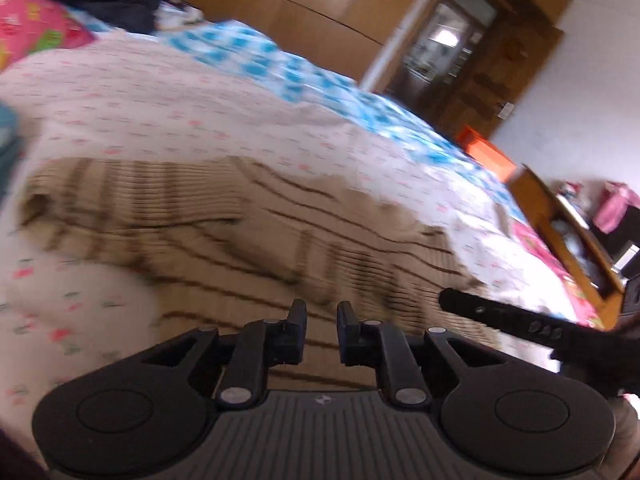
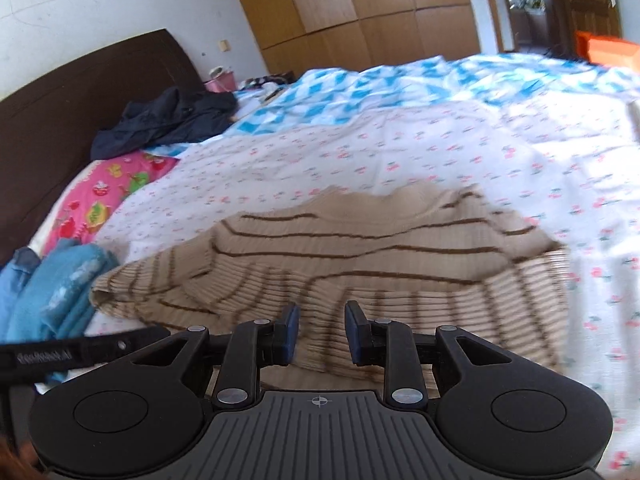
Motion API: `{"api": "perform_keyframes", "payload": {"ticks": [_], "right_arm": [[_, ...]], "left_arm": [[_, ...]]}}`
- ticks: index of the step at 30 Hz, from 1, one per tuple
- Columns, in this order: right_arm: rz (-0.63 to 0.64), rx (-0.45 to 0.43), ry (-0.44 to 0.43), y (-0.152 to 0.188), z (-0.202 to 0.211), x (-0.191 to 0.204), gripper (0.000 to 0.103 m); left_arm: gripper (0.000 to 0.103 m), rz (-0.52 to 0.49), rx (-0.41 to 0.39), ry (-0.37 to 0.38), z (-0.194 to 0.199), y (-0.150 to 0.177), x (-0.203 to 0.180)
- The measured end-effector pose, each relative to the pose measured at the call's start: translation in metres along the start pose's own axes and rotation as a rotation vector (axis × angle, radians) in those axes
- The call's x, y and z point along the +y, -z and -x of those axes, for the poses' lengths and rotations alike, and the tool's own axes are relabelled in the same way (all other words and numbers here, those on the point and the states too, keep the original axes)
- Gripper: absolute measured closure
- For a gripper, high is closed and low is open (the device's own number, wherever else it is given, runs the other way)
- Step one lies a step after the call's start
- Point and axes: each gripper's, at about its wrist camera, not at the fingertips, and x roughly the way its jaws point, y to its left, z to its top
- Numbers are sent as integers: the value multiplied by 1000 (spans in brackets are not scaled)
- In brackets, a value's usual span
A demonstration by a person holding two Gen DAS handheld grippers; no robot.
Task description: Fold small clothes
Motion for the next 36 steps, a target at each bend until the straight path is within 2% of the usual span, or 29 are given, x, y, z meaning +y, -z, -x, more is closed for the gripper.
{"api": "perform_keyframes", "payload": {"ticks": [3, 6, 10, 17, 22, 25, 27, 32, 36], "right_arm": [[-35, 57, -99, -12, -35, 24, 77], [-57, 112, -142, -24, -76, 46, 77], [-132, 161, -152, -38, -122, 57, 76], [-240, 217, -147, -42, -164, 56, 72], [-227, 212, -137, -39, -165, 61, 69], [-213, 222, -113, -42, -163, 63, 86], [-237, 212, -141, -46, -156, 60, 97], [-241, 117, -218, -67, -117, 57, 98], [-272, 27, -240, -84, -80, 45, 99]], "left_arm": [[81, 41, -49, -76, 9, 1, 19], [80, 32, -102, -150, 10, -1, 29], [72, 66, -128, -149, 13, -4, 43], [70, 71, -112, -122, 7, -6, 48], [70, 72, -107, -103, 6, -6, 47], [69, 78, -105, -104, 7, -5, 47], [69, 81, -101, -109, 6, -5, 47], [69, 64, -109, -122, 5, -4, 44], [66, 41, -114, -123, 5, -2, 39]]}}
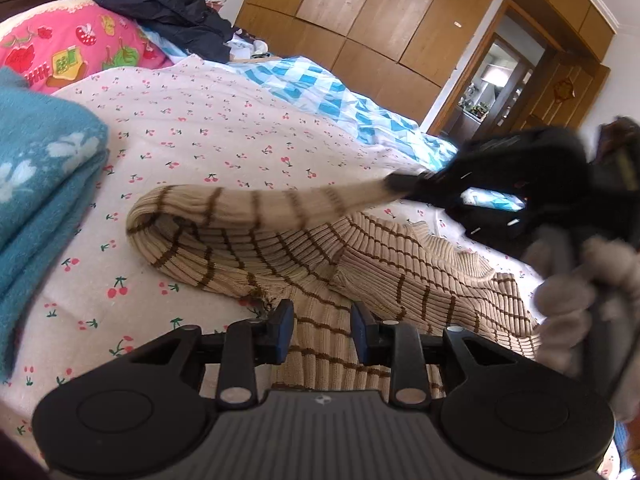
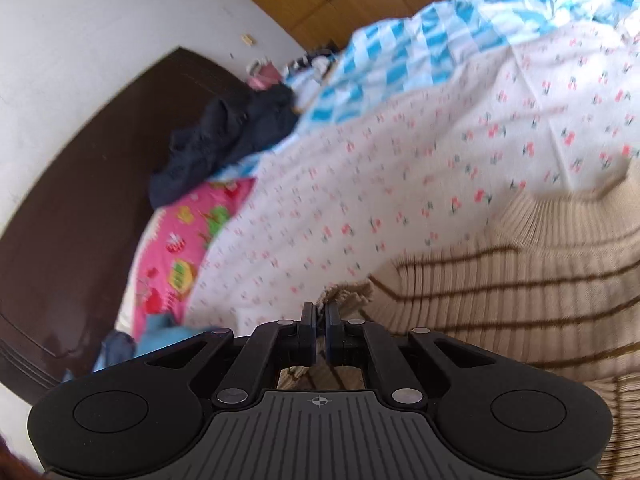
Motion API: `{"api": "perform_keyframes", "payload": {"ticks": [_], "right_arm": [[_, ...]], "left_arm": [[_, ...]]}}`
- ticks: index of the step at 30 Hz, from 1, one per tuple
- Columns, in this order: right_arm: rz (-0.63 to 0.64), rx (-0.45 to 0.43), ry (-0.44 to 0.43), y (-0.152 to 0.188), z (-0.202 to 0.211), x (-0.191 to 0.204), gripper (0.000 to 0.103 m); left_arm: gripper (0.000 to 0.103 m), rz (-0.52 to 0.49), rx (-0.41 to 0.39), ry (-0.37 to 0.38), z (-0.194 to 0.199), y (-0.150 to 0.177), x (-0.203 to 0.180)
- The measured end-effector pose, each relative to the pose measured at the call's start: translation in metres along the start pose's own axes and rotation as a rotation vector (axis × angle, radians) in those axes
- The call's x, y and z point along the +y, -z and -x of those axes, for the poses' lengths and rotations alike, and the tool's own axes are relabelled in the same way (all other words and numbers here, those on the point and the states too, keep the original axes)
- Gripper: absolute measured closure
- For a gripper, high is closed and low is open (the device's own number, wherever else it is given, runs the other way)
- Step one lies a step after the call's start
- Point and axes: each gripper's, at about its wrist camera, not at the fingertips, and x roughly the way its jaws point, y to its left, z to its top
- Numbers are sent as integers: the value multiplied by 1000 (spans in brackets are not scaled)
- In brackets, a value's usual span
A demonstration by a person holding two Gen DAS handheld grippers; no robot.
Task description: Fold small clothes
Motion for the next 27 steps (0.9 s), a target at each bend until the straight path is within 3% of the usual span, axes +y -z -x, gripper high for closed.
{"api": "perform_keyframes", "payload": {"ticks": [3, 8, 14, 21, 27], "right_arm": [[-5, -68, 10, -10, 37, -7, 99], [-14, -193, 109, -20, 111, -36, 99], [-70, -270, 237, 9, 180, -82, 100], [-202, -208, 411, 46, 177, -143, 101], [-145, -190, 375, 52, 170, -132, 95]], "left_arm": [[62, -12, -8, 4, 1, 1, -3], [58, -37, -2, 37, 2, 2, -9], [54, -95, 17, 62, 0, 6, -22], [53, -155, 73, 26, -12, 14, -34], [53, -171, 81, 1, -15, 18, -36]]}}
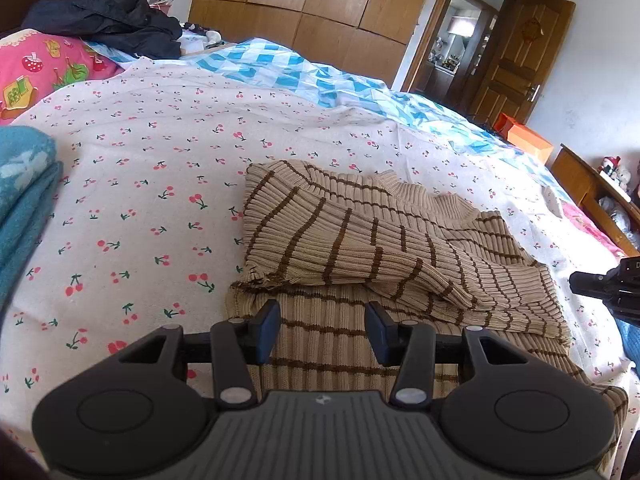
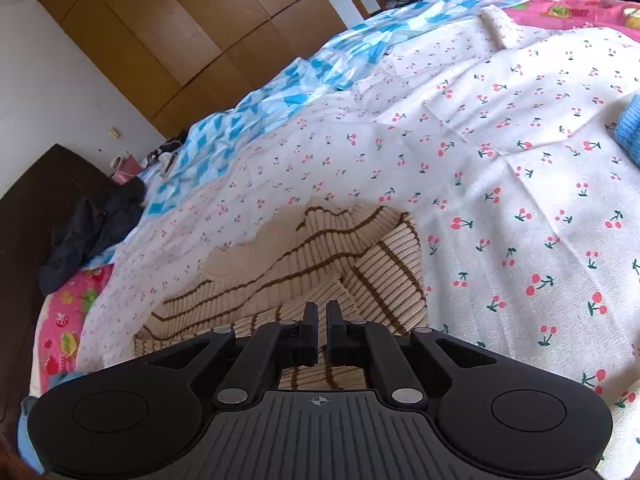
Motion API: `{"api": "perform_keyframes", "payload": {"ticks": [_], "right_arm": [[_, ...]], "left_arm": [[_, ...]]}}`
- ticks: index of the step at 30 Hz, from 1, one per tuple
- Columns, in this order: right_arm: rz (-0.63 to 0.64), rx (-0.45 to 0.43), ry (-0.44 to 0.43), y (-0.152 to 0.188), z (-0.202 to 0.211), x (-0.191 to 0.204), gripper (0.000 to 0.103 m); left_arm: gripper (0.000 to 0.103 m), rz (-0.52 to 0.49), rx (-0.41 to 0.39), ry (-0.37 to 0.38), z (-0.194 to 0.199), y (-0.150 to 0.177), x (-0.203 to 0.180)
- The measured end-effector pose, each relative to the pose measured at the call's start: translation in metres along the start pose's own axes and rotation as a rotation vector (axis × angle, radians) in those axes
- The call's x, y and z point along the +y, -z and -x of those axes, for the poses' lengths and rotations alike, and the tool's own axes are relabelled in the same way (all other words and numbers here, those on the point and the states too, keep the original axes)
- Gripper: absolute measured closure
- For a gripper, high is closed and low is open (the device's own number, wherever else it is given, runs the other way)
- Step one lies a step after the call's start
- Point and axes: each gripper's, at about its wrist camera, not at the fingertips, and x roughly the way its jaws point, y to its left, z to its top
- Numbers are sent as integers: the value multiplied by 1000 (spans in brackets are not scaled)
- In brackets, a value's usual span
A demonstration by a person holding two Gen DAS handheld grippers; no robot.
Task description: Fold small clothes
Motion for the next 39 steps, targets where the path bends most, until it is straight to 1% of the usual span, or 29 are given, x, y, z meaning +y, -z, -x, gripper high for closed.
{"api": "perform_keyframes", "payload": {"ticks": [2, 5, 8, 9, 10, 12, 13, 17, 21, 24, 26, 27, 29, 30, 33, 35, 39], "right_arm": [[13, 22, -18, 2, -5, 1, 95], [51, 55, -3, 7, -21, 3, 95], [75, 105, 123, 14, -43, -4, 95], [69, 116, 132, 15, -45, -10, 95], [53, 114, 125, 17, -44, -14, 97], [35, 110, 109, 15, -38, -16, 97], [42, 102, 101, 14, -33, -15, 95], [86, 53, 90, -2, -23, -9, 94], [103, 14, 108, -23, -37, -8, 94], [122, 13, 65, -30, -49, -1, 94], [150, 29, 43, -27, -56, 2, 94], [170, 46, 52, -23, -61, 4, 94], [212, 76, 104, -14, -70, 3, 94], [210, 82, 107, -10, -73, 0, 94], [139, 63, 75, -12, -64, -8, 94], [116, 43, 60, -13, -53, -10, 90], [94, 17, 30, -7, -32, -15, 90]], "left_arm": [[53, -8, 3, -2, -1, 1, -1], [53, -19, 16, -10, -4, 1, -3], [51, -16, 57, -16, -11, 3, -2], [51, -14, 70, -21, -14, 4, -1], [51, -14, 77, -23, -15, 4, -1], [50, -18, 79, -25, -15, 5, -1], [50, -23, 80, -27, -16, 6, -2], [49, -38, 74, -31, -15, 6, -6], [49, -26, 37, -23, -10, 4, -4], [49, -4, 8, -30, -6, 1, 0], [49, 10, 3, -41, -7, -1, 2], [49, 15, 6, -46, -8, -1, 3], [49, 32, 30, -51, -14, -2, 6], [49, 40, 41, -49, -17, -2, 8], [49, 40, 45, -48, -18, -1, 8], [49, 32, 39, -51, -17, 0, 6], [49, 5, -6, -56, -9, -1, 2]]}}
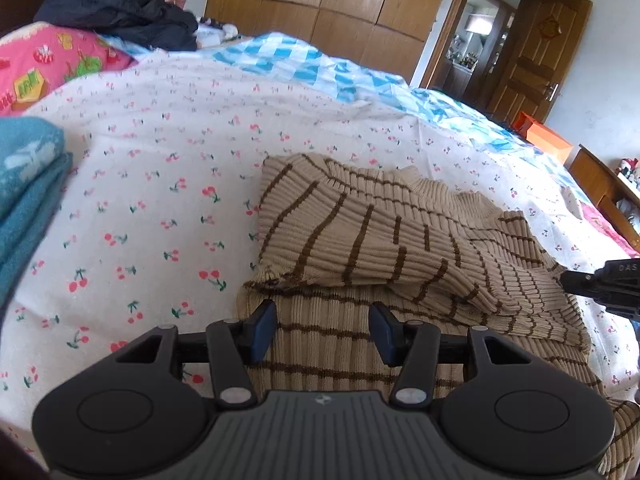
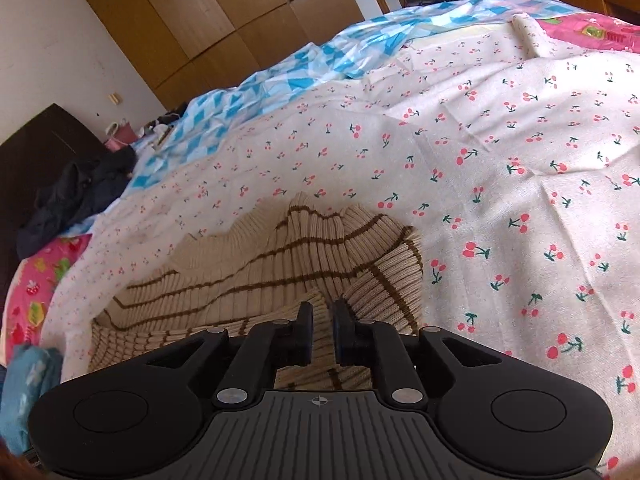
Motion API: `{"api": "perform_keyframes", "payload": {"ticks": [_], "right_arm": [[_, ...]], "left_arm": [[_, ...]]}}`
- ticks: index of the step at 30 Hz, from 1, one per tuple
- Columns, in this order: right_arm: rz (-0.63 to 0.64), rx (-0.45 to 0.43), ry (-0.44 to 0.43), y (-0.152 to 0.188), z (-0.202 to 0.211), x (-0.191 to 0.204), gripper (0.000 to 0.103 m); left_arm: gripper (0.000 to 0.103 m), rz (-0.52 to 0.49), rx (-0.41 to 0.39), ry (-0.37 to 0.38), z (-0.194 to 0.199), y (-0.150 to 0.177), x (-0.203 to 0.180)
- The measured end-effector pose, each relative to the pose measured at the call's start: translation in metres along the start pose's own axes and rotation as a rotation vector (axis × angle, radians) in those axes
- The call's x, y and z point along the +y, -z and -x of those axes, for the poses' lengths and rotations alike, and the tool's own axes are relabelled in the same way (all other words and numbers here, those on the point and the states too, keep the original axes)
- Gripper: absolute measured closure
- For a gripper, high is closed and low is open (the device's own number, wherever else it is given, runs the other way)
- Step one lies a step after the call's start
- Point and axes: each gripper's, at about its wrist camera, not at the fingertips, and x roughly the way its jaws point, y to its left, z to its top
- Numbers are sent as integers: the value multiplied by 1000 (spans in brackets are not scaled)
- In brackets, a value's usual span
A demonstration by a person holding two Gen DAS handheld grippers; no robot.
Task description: Fold small clothes
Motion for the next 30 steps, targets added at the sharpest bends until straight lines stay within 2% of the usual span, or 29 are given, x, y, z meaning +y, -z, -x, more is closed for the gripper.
{"api": "perform_keyframes", "payload": {"ticks": [3, 6, 9, 13, 19, 23, 30], "right_arm": [[-63, -41, -14, 8, 12, -11, 90], [-115, -83, -36, 16, 17, -22, 89], [-102, 16, 12, 21, 2, -28, 89], [-143, 14, -59, 25, 7, -45, 92], [-230, -15, -115, 22, 12, -66, 89], [-246, -18, -129, 19, 11, -71, 89], [-264, -12, -141, 17, 11, -78, 89]], "left_arm": [[49, -73, -53, 2, 12, 0, -15], [47, -176, -57, 58, 19, 0, -46], [47, -228, -18, 149, 9, -5, -84], [47, -390, -20, 181, -11, -8, -144], [47, -655, 28, 153, -59, 7, -210], [47, -734, 44, 100, -80, 18, -226], [47, -827, -17, 48, -79, 28, -238]]}}
